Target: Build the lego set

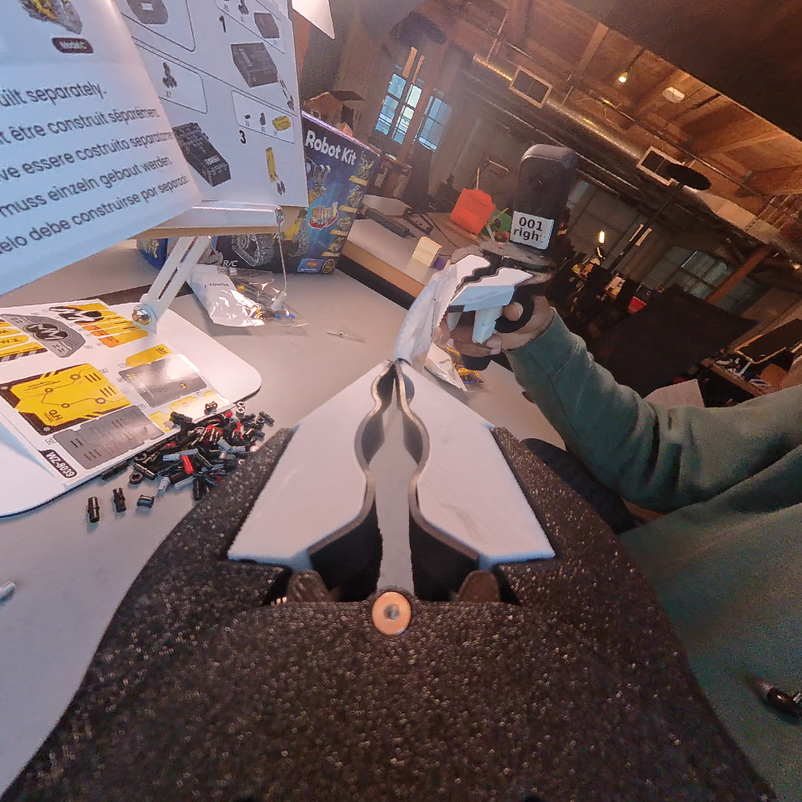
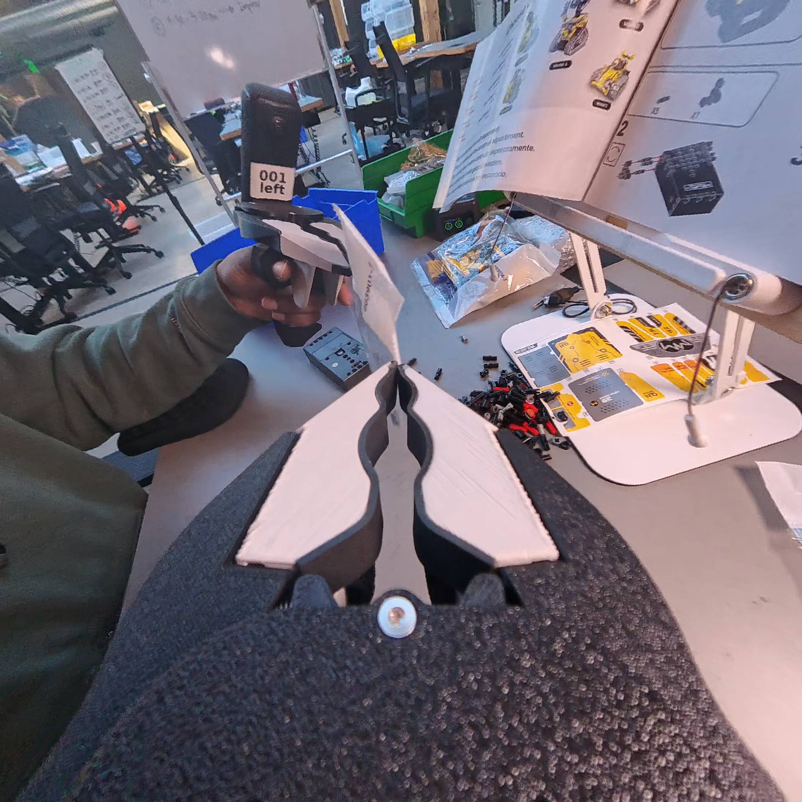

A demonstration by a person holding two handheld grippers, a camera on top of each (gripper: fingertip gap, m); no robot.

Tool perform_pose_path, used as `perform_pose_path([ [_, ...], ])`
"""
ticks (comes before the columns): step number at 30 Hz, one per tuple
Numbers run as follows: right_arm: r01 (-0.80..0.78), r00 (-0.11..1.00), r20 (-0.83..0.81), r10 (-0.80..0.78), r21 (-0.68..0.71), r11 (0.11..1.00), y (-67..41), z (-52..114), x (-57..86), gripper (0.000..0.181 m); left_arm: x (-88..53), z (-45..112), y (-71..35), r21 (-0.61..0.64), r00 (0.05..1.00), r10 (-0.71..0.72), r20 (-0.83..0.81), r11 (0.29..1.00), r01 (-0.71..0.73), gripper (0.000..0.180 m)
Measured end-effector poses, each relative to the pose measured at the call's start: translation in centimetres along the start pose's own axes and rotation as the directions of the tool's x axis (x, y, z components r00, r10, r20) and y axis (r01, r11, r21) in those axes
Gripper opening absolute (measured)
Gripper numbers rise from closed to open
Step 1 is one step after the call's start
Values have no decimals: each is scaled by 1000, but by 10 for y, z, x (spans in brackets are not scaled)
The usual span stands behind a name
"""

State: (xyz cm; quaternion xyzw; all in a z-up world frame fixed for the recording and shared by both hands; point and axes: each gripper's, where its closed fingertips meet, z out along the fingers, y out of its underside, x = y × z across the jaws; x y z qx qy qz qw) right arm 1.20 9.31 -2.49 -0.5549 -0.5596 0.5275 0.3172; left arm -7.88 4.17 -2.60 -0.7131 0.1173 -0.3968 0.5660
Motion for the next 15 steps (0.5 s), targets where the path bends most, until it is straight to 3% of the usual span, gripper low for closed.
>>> perform_pose_path([
  [3, 13, 997, -81, -8, 62, 998, -4, -6, 14, 0, -3, 2, -1, 24, 999, -53, -8, 998, 54, 0],
  [4, 41, 992, -119, -32, 78, 996, -3, -9, 20, 8, -7, 2, 0, 35, 997, -82, -6, 996, 82, 0],
  [7, 80, 991, -110, -71, 86, 993, 10, -6, 22, 57, -14, 4, 4, 78, 985, -169, -44, 982, 172, 0],
  [9, 76, 994, -89, -70, 67, 995, 24, 7, 23, 66, -13, 10, 9, 87, 974, -206, -99, 973, 215, 0],
  [10, 67, 995, -80, -62, 63, 996, 30, 16, 25, 62, -12, 14, 13, 81, 968, -221, -115, 970, 231, 0],
  [11, 59, 997, -61, -55, 68, 996, 35, 24, 26, 40, -11, 18, 17, 74, 965, -231, -124, 968, 241, 0],
  [12, 44, 999, -16, -42, 98, 994, 36, 28, 23, 2, -12, 20, 21, 72, 964, -237, -123, 966, 247, 0],
  [15, -91, 986, 150, 74, 109, 990, 39, 27, 17, 0, -21, 16, 26, 89, 975, -198, -100, 974, 208, 1],
])
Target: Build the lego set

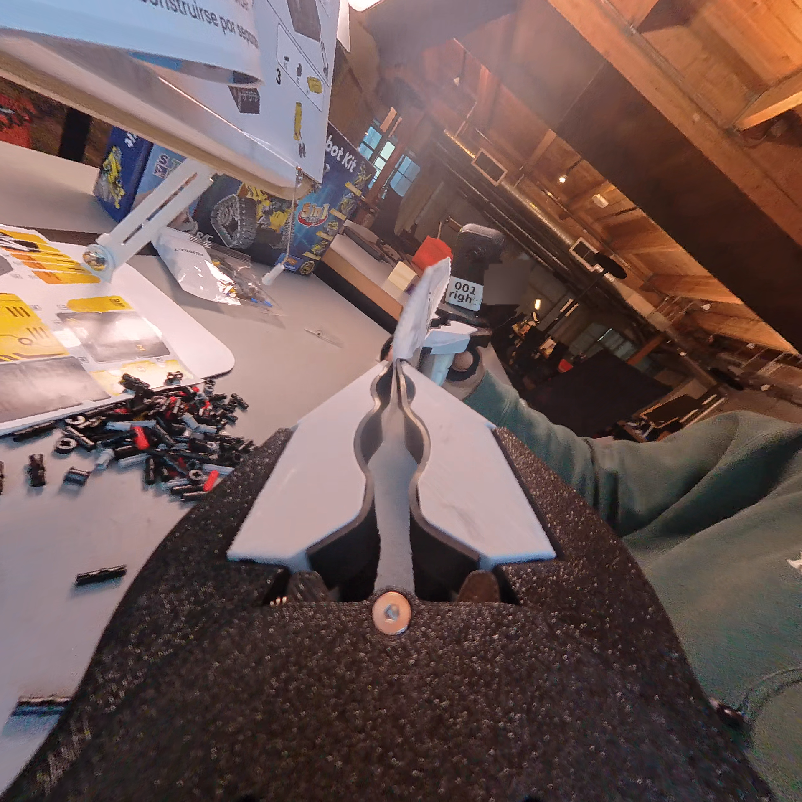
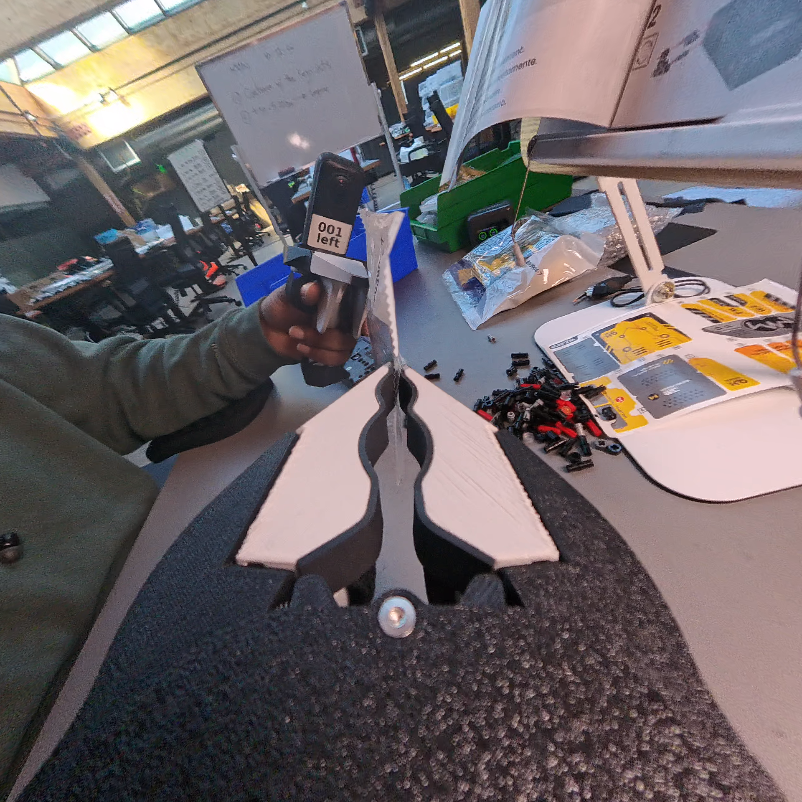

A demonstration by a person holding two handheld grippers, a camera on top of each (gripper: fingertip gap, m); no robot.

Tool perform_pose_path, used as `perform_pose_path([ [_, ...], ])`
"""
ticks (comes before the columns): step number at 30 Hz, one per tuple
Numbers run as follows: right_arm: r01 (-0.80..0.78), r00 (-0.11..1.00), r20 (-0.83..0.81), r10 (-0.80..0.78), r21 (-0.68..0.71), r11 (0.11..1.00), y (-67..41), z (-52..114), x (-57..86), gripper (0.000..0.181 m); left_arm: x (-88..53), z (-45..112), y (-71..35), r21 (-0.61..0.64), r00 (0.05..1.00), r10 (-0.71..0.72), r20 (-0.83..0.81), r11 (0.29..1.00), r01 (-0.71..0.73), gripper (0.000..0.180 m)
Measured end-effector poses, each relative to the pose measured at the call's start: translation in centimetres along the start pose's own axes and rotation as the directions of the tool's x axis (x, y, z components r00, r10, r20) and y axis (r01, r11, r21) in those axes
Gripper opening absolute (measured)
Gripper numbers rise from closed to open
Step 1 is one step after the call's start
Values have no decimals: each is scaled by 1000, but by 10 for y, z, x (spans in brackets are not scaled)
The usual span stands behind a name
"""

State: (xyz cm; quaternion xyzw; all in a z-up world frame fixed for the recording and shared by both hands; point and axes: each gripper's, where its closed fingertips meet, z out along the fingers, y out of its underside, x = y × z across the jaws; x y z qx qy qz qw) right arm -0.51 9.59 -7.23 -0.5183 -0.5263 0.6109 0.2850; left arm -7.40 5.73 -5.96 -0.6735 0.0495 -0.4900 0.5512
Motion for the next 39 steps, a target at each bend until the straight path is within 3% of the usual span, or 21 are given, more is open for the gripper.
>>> perform_pose_path([
  [1, -15, 1000, 8, 15, 1, 1000, 1, -1, 1, 0, -3, -2, 1, -3, 999, 39, 15, 999, -39, 6],
  [4, -70, 996, 56, 71, -6, 998, 6, -1, -6, 0, 2, -1, 0, 6, 990, 140, 9, 990, -140, 52],
  [6, -73, 995, 72, 76, -42, 996, 15, 3, -11, 0, 6, 6, 3, -4, 984, 177, 4, 984, -177, 59],
  [7, -70, 994, 85, 75, -57, 996, 19, 5, -14, 0, 7, 10, 7, -20, 982, 187, 3, 982, -187, 41],
  [8, -73, 993, 91, 79, -67, 995, 21, 6, -16, 0, 7, 12, 9, -32, 981, 195, 4, 980, -195, 3],
  [9, -77, 994, 78, 82, -71, 995, 22, 6, -13, 0, 6, 12, 10, -44, 981, 192, 18, 981, -191, 0],
  [16, -96, 995, 27, 98, -87, 992, 26, 1, -1, 0, -7, 9, 29, -181, 984, 160, 75, 973, -145, 0],
  [28, -23, 996, -84, 26, 41, 999, 11, -6, 15, 0, -3, 3, 16, -80, 992, 87, 87, 994, -80, 0],
  [29, -14, 995, -93, 20, 57, 998, 9, -8, 16, 4, -2, 1, 11, -55, 994, 75, 79, 996, -70, 0],
  [33, -54, 997, -42, 57, 52, 997, 12, -6, 9, 56, -2, -7, -4, 37, 998, 36, 53, 999, -38, 0],
  [34, -70, 997, -25, 71, 48, 996, 13, -1, 6, 59, -2, -8, -6, 57, 999, 22, 47, 998, -24, 0],
  [36, -77, 997, -11, 78, 75, 994, 11, 8, 0, 46, 0, -7, -8, 97, 1000, -12, 17, 995, 10, 0],
  [38, -84, 996, -7, 85, 125, 989, 1, 12, -4, 0, 1, -5, -9, 120, 1000, -24, 15, 992, 22, 0],
  [39, -90, 996, -14, 93, 160, 983, -5, 11, -4, 0, 0, -4, -9, 124, 1000, -17, 24, 992, 14, 0],
])
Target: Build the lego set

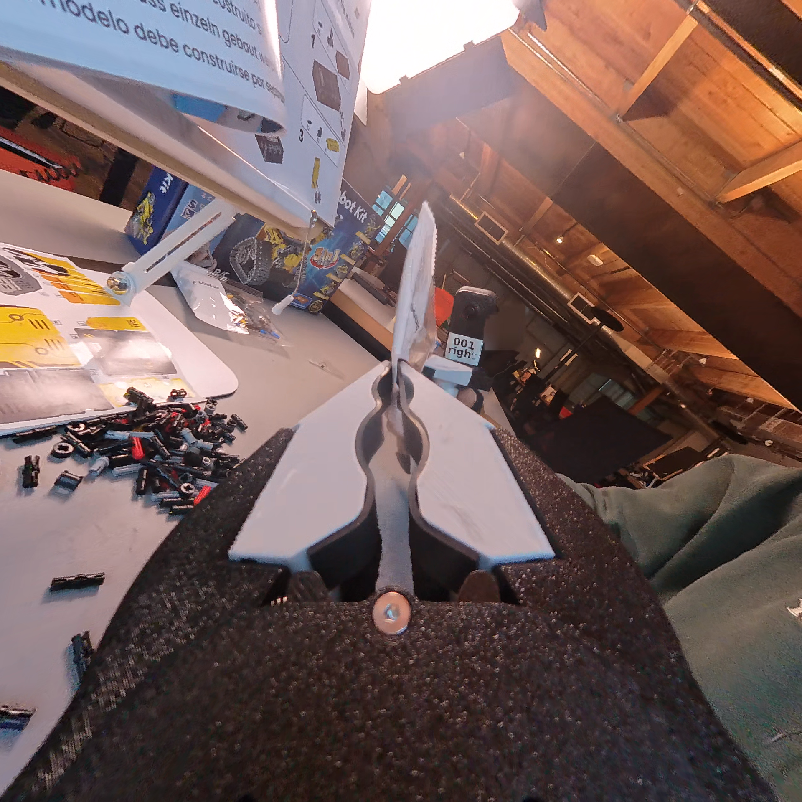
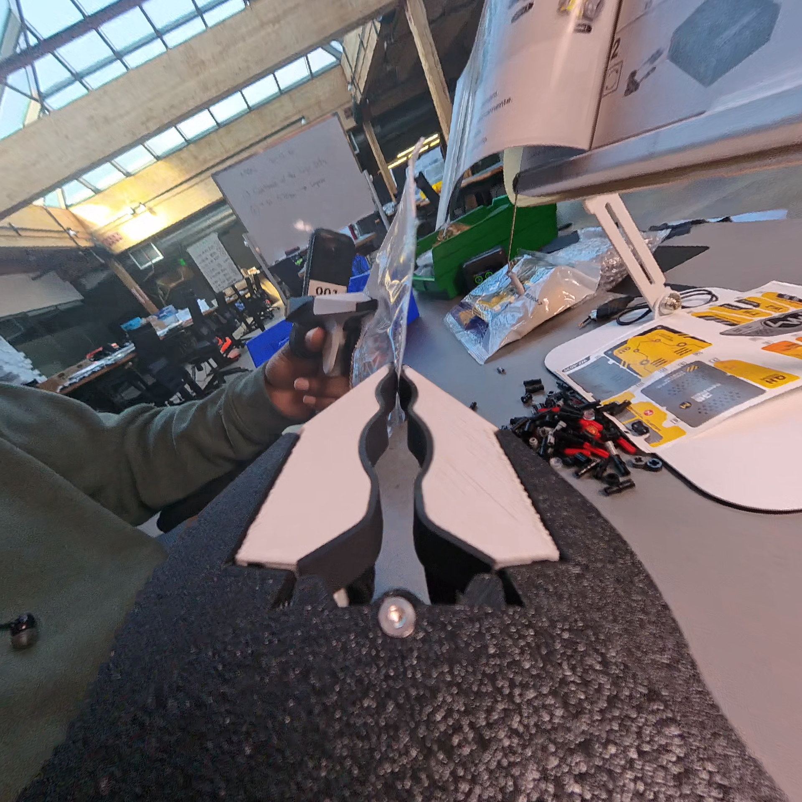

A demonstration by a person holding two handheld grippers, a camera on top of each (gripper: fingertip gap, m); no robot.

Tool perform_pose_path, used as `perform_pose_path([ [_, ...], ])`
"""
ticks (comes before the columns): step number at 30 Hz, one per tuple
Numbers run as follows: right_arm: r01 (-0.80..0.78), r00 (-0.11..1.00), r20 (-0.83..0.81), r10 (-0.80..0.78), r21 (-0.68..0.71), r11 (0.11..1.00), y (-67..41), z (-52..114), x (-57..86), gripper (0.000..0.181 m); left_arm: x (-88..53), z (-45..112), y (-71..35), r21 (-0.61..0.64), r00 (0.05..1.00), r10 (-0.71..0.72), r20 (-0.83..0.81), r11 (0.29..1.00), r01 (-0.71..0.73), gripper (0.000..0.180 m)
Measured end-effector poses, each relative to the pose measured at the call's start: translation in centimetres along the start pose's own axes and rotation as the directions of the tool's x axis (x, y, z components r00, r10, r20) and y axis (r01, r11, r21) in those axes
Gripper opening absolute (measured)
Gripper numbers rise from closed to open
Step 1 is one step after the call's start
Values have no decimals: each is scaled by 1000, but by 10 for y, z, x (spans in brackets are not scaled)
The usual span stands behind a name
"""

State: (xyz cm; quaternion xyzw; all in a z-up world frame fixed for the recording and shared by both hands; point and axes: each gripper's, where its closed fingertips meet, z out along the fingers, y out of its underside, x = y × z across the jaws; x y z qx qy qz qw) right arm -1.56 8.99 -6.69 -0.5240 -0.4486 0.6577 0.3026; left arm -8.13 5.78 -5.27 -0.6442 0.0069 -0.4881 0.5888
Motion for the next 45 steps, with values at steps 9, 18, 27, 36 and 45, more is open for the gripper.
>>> perform_pose_path([
  [9, -160, 975, -153, 160, 13, 987, -1, -19, 39, 0, -7, 2, 41, -386, 947, 296, 127, 894, -228, 10],
  [18, -226, 973, -76, 219, -87, 970, 14, -14, 25, 0, -38, -1, 36, -528, 896, 388, 217, 818, -226, 33],
  [27, -115, 992, 40, 116, -19, 993, -6, -34, 13, 0, -6, 8, 6, -317, 997, 67, 28, 947, -55, 49],
  [36, -15, 979, 202, 33, -90, 996, 4, -40, -16, 0, 16, 24, 34, -390, 994, -14, -106, 920, -28, 27],
  [45, -21, 1000, 22, 22, -38, 999, -3, -42, 16, 0, -9, 34, 29, -274, 999, 36, 34, 961, -25, 0],
])
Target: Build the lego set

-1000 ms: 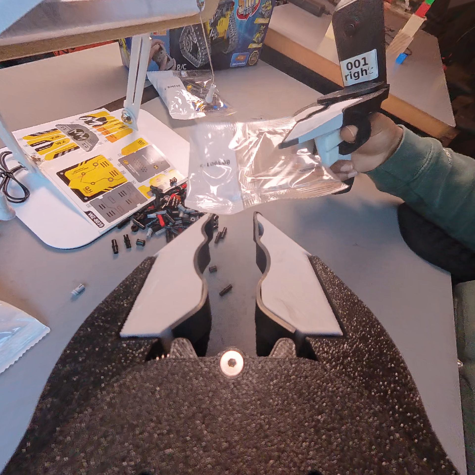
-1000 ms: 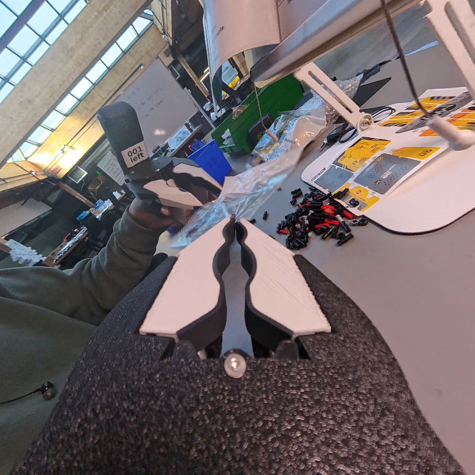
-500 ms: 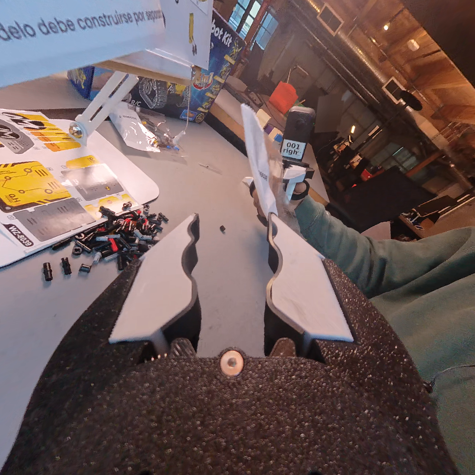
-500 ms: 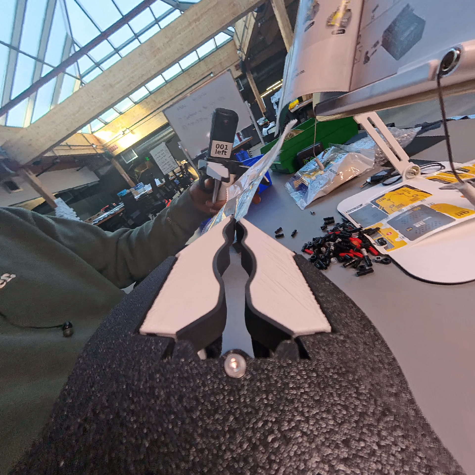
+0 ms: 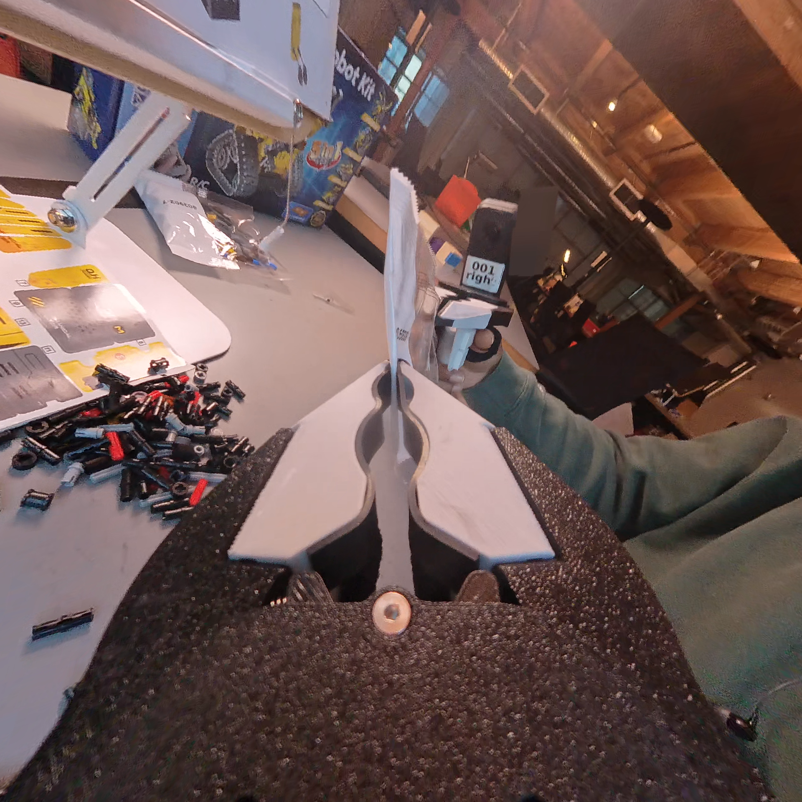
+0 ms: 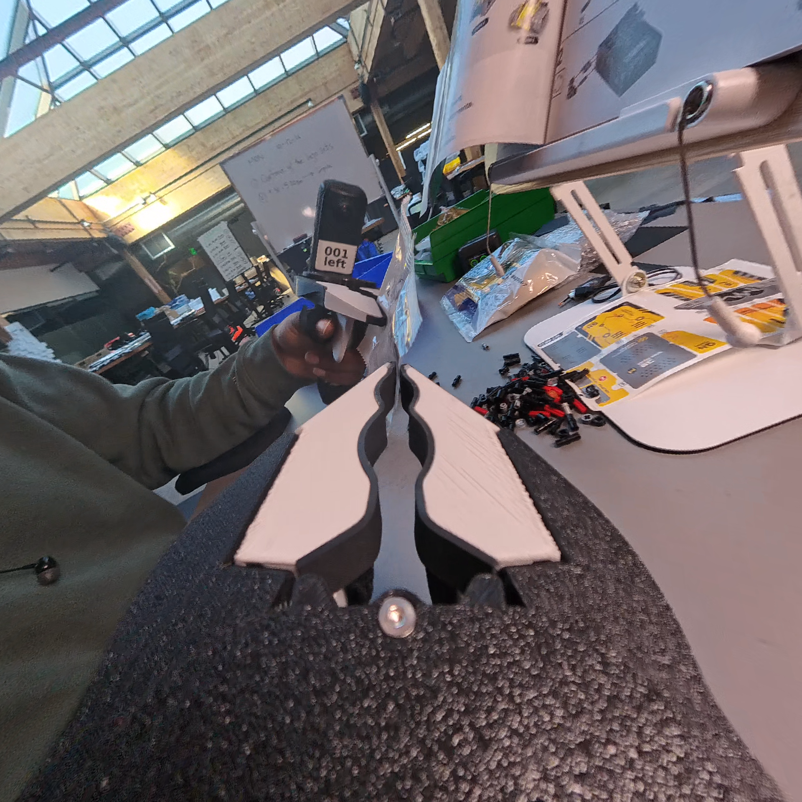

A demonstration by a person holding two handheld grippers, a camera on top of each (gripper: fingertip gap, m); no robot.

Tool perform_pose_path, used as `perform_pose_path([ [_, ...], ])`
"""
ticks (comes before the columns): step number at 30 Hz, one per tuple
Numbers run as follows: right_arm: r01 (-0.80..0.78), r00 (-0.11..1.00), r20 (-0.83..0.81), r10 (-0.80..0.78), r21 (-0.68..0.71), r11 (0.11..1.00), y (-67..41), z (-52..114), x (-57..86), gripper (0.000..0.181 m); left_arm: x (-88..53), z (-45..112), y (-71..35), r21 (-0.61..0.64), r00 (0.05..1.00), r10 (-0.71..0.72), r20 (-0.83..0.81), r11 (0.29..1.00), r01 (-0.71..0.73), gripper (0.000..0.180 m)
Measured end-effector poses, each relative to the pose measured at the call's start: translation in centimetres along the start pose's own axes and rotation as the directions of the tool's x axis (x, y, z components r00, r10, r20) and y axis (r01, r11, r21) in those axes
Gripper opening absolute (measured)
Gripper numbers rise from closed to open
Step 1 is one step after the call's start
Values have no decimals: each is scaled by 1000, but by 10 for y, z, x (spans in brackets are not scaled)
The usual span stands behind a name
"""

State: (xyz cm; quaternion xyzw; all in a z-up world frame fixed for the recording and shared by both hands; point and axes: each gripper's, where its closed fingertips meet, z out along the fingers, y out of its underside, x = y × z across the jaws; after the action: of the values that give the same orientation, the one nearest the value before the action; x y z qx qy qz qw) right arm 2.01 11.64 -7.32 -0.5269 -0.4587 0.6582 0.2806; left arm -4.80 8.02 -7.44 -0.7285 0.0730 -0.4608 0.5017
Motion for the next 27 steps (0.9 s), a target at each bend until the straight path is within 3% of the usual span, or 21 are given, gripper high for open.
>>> perform_pose_path([
  [5, 56, 993, -103, -56, -1, 998, -6, -4, 9, 24, 4, -6, -20, 171, 997, -59, -40, 983, 65, 0],
  [8, 12, 999, -37, -12, -10, 1000, -2, 5, -3, 40, -2, -3, -21, 213, 998, -56, 6, 976, 54, 0],
  [10, -7, 1000, 15, 7, 3, 1000, -3, 10, -14, 34, -4, 0, -20, 226, 998, -49, 25, 973, 42, 0],
  [12, 6, 1000, -22, -7, -17, 1000, -1, 13, -11, 0, -2, 3, -18, 238, 999, -52, 12, 970, 47, 0],
  [18, -1, 999, -45, 2, 22, 1000, -8, 11, -9, 0, -12, 1, -19, 246, 993, 10, 115, 969, -38, 0],
  [24, -44, 999, 21, 44, 23, 999, -6, 14, -16, 61, -21, -6, -17, 257, 988, -8, 155, 966, -33, 0],
  [25, -42, 999, 34, 42, 5, 999, -2, 19, -19, 65, -22, -6, -16, 255, 987, -7, 162, 966, -35, 0],
  [26, -26, 1000, 10, 26, -7, 1000, 2, 23, -16, 59, -21, -6, -15, 252, 988, -10, 152, 967, -29, 0],
  [27, 8, 999, -43, -8, -16, 1000, 4, 26, -10, 34, -19, -5, -15, 252, 991, -18, 134, 968, -17, 0],
])
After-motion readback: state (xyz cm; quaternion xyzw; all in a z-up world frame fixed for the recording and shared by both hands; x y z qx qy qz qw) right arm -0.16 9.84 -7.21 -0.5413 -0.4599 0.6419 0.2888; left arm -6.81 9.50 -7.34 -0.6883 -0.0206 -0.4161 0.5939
